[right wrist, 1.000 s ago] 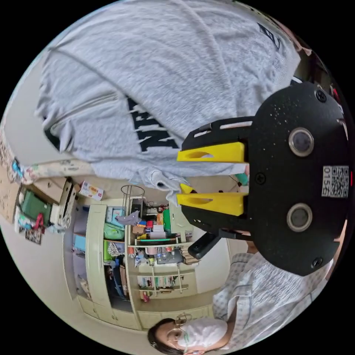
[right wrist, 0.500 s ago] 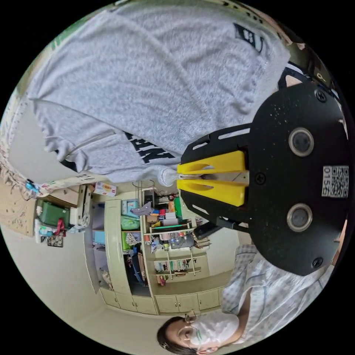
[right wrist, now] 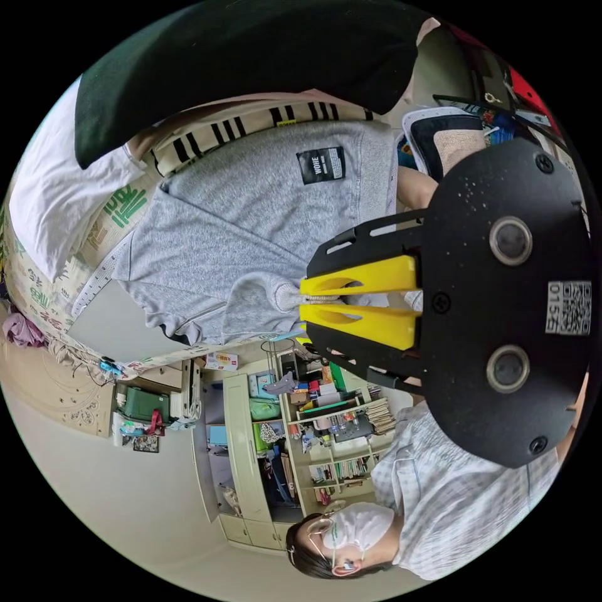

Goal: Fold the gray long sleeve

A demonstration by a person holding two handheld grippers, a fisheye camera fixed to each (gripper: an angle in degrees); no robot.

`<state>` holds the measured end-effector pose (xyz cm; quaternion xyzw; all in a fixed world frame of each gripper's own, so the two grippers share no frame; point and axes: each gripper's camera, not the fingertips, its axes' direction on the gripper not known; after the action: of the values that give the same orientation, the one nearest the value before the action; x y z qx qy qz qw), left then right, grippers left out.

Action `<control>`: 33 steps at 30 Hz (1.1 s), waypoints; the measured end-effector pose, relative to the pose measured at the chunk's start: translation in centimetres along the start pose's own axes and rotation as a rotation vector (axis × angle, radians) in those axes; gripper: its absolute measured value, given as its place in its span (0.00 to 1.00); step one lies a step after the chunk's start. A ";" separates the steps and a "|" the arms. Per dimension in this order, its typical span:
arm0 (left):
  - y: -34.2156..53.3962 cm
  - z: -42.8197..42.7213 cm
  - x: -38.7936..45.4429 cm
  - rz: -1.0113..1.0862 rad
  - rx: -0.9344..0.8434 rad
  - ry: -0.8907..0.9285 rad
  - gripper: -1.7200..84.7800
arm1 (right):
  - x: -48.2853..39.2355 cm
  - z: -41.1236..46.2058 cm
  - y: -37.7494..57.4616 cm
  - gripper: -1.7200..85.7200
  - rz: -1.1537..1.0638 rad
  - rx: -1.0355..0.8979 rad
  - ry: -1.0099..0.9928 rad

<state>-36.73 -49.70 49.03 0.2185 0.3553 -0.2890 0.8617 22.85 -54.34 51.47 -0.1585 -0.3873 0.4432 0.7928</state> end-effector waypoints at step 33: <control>0.2 1.7 -1.9 -0.181 0.099 0.046 0.08 | -19.3 40.9 -22.5 0.12 -0.683 -0.484 0.555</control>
<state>-36.82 -49.89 51.58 0.2345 0.3787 -0.3775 0.8118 -0.87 -86.62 82.28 -0.3139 -0.2831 -0.0029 0.9063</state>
